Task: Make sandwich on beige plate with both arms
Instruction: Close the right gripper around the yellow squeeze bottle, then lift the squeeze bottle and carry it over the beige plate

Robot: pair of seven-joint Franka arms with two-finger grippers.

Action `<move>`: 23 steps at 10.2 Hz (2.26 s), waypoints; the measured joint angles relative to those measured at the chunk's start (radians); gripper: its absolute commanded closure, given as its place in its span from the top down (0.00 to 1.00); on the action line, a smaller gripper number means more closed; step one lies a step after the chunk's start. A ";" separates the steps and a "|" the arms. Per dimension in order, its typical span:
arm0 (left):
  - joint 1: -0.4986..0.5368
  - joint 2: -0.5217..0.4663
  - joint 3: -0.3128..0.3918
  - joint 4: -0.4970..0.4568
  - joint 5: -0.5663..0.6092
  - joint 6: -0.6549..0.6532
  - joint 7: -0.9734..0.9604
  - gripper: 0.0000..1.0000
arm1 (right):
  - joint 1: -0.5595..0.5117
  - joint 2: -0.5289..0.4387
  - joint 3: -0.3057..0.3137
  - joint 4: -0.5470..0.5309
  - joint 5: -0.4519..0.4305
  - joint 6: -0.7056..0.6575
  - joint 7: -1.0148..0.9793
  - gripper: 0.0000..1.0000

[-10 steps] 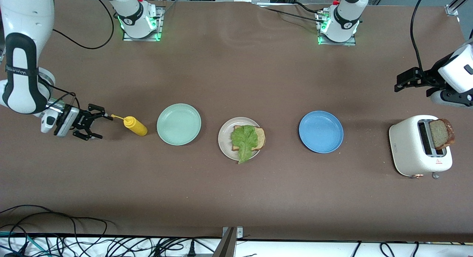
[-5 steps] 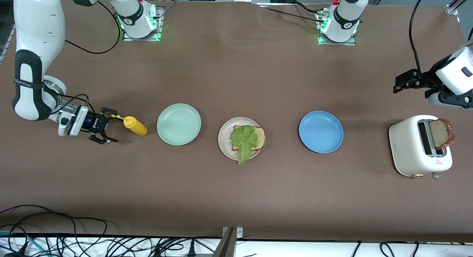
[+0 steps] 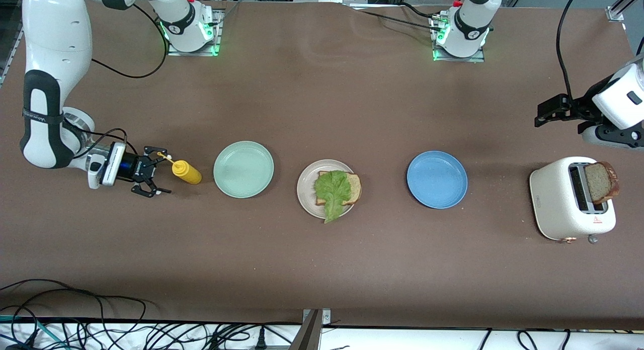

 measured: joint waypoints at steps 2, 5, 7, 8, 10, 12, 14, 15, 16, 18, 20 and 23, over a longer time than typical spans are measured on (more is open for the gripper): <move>0.000 0.000 0.000 0.000 0.000 0.000 0.000 1.00 | -0.006 0.030 0.007 0.000 0.000 -0.043 -0.029 1.00; 0.000 0.000 0.000 0.000 0.000 0.000 0.000 1.00 | -0.025 0.071 0.009 0.000 0.005 -0.120 -0.075 0.93; 0.000 0.000 0.000 0.000 0.000 0.000 0.000 1.00 | -0.026 0.072 0.012 0.003 0.007 -0.133 -0.078 0.38; 0.000 0.000 0.000 0.000 0.000 0.000 0.000 1.00 | -0.026 0.072 0.022 0.007 0.008 -0.133 -0.080 0.16; 0.000 0.000 0.000 0.000 0.000 0.000 0.000 1.00 | -0.026 0.072 0.046 0.014 0.010 -0.123 -0.082 0.00; 0.000 0.000 0.000 0.000 0.000 0.000 0.000 1.00 | -0.026 0.072 0.054 0.031 0.011 -0.093 -0.077 0.00; 0.000 0.001 0.000 0.000 0.000 0.000 0.000 1.00 | -0.026 0.071 0.054 0.086 0.007 -0.018 0.036 0.00; 0.000 0.003 0.000 0.000 0.000 0.000 0.000 1.00 | -0.023 0.071 0.054 0.116 -0.005 0.025 0.108 0.00; 0.000 0.005 0.000 0.000 0.000 0.000 0.000 1.00 | -0.014 0.069 0.054 0.141 -0.029 0.064 0.165 0.00; 0.000 0.007 0.000 0.000 0.000 0.000 0.000 1.00 | 0.030 0.062 0.053 0.196 -0.104 0.161 0.287 0.00; -0.001 0.007 0.000 0.000 0.000 0.000 0.000 1.00 | 0.117 0.058 0.032 0.257 -0.190 0.285 0.402 0.00; -0.002 0.007 0.000 0.000 0.000 0.000 0.000 1.00 | 0.252 0.059 -0.028 0.292 -0.303 0.412 0.551 0.00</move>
